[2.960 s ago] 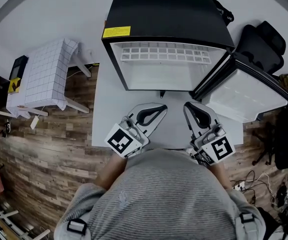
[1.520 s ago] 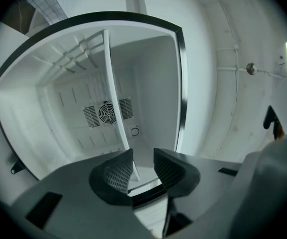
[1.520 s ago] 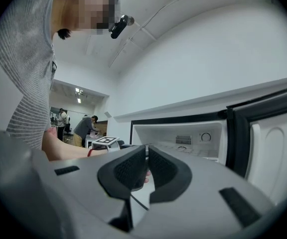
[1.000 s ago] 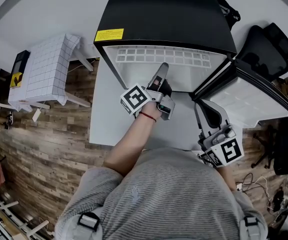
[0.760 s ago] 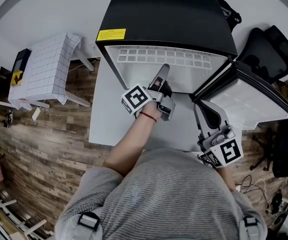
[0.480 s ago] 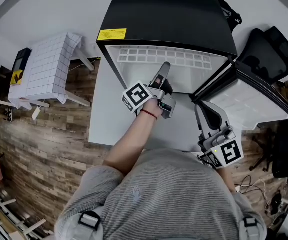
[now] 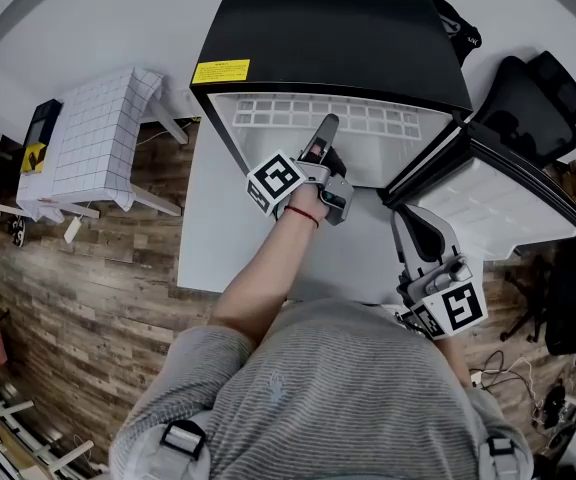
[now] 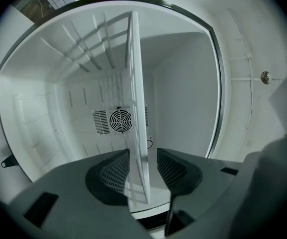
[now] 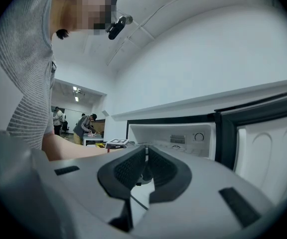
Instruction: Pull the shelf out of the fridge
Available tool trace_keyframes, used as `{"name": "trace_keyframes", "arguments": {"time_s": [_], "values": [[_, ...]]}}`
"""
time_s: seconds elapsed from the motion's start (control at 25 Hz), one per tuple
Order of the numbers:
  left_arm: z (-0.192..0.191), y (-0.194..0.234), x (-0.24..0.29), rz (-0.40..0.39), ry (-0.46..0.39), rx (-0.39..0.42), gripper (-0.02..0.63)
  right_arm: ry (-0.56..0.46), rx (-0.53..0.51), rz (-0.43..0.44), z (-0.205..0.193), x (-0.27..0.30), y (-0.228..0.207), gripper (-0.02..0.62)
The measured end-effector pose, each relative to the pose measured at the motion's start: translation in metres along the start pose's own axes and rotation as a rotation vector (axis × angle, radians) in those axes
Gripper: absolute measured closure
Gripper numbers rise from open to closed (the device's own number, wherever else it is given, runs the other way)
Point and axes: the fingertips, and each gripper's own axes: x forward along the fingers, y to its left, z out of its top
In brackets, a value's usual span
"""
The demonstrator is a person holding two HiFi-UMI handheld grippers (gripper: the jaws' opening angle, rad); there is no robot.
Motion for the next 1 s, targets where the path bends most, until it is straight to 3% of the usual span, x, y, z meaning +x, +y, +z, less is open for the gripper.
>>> {"name": "trace_keyframes", "arguments": {"time_s": [1.0], "values": [[0.022, 0.017, 0.035, 0.027, -0.069, -0.046, 0.446, 0.02, 0.013, -0.013, -0.006, 0.002, -0.012, 0.581]]}}
